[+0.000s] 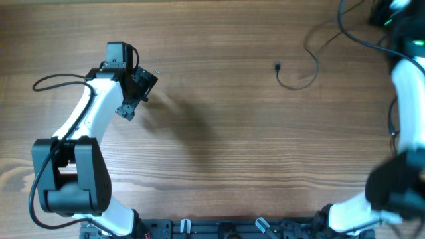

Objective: Untangle cables

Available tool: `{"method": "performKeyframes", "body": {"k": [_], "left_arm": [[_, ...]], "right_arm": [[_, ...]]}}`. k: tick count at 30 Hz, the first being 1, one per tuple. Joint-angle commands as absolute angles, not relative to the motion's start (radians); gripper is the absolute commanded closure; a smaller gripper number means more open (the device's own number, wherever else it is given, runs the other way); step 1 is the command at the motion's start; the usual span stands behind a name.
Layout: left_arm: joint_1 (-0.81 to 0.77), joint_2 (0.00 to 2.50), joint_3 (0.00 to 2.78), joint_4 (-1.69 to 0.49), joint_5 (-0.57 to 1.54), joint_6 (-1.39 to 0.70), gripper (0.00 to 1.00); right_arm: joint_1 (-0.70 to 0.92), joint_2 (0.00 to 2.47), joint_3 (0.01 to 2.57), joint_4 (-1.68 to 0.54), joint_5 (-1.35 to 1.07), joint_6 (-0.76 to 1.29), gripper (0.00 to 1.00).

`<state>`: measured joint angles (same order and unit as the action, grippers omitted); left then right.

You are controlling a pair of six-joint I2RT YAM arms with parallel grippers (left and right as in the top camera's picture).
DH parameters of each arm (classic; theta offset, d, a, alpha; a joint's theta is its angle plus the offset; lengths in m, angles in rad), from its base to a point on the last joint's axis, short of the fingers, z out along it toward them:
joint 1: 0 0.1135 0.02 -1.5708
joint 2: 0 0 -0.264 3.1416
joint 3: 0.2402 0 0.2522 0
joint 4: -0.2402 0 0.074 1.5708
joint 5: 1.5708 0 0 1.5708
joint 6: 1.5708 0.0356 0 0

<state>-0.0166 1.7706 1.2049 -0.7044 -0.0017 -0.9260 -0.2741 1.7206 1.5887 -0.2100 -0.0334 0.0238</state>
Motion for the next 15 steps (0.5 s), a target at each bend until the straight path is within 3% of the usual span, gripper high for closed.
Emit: {"method": "performKeyframes", "body": {"k": [1, 9, 14, 15], "left_arm": [[-0.015, 1.767, 1.203, -0.707, 0.003, -0.928, 0.00], [-0.015, 1.767, 1.203, -0.707, 0.003, -0.928, 0.00], [-0.015, 1.767, 1.203, -0.707, 0.003, -0.928, 0.00], [-0.015, 1.767, 1.203, -0.707, 0.003, -0.928, 0.00]], "right_arm": [[-0.273, 1.593, 1.672, -0.196, -0.038, -0.145, 0.96], [-0.273, 1.549, 1.687, -0.013, -0.057, -0.189, 0.96], [-0.273, 1.639, 1.687, 0.150, -0.135, -0.524, 0.96], [-0.273, 1.666, 1.687, 0.384, -0.125, -0.622, 0.96]]}}
